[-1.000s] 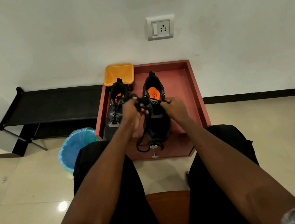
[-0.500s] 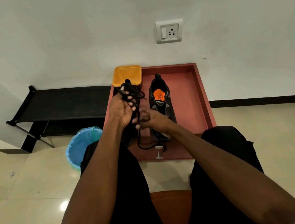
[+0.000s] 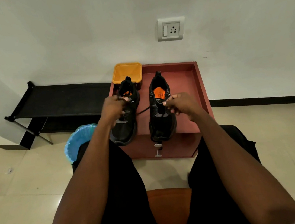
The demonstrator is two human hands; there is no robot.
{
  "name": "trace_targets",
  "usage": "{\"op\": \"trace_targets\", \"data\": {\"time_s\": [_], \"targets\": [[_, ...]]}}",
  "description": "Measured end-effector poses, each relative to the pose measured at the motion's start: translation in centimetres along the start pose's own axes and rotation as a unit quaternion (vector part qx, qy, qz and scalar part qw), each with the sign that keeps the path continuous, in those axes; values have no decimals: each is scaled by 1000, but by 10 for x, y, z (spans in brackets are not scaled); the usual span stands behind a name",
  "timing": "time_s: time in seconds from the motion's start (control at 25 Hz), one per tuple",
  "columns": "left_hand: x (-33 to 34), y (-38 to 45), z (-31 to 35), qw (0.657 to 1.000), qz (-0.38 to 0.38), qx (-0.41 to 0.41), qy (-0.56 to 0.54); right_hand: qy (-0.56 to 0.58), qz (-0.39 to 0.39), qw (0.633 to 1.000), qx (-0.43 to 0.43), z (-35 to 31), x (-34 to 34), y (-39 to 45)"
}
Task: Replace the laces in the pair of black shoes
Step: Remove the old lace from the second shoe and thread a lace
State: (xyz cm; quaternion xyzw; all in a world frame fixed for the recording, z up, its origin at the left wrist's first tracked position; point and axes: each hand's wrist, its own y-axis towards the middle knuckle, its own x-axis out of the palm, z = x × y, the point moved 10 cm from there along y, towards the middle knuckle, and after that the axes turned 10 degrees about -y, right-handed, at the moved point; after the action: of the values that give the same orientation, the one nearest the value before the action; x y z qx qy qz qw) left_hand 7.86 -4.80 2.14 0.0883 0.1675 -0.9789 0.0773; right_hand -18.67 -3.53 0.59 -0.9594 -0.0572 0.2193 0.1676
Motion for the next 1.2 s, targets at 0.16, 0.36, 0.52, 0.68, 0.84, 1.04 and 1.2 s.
{"op": "trace_targets", "data": {"time_s": [0.16, 0.36, 0.52, 0.68, 0.84, 1.04, 1.2], "targets": [[90, -30, -32, 937, -293, -56, 182, 254, -53, 963, -69, -28, 9, -4], [110, -32, -40, 925, -299, -46, 232, 375, 2, 922, -94, -31, -10, -3], [93, -32, -35, 940, -307, -93, 115, 453, 71, 886, -68, -14, -23, 5], [99, -60, -27, 924, -342, -135, -102, 472, 53, 879, -50, -26, -6, 2], [83, -43, -28, 979, -189, -55, -54, 437, 2, 897, -71, -71, 0, -12], [98, -70, -18, 950, -253, -61, -175, 358, -61, 924, -119, -122, -1, -38], [78, -74, 5, 925, -253, -52, -279, 380, 13, 917, -118, -125, -31, -37]]}}
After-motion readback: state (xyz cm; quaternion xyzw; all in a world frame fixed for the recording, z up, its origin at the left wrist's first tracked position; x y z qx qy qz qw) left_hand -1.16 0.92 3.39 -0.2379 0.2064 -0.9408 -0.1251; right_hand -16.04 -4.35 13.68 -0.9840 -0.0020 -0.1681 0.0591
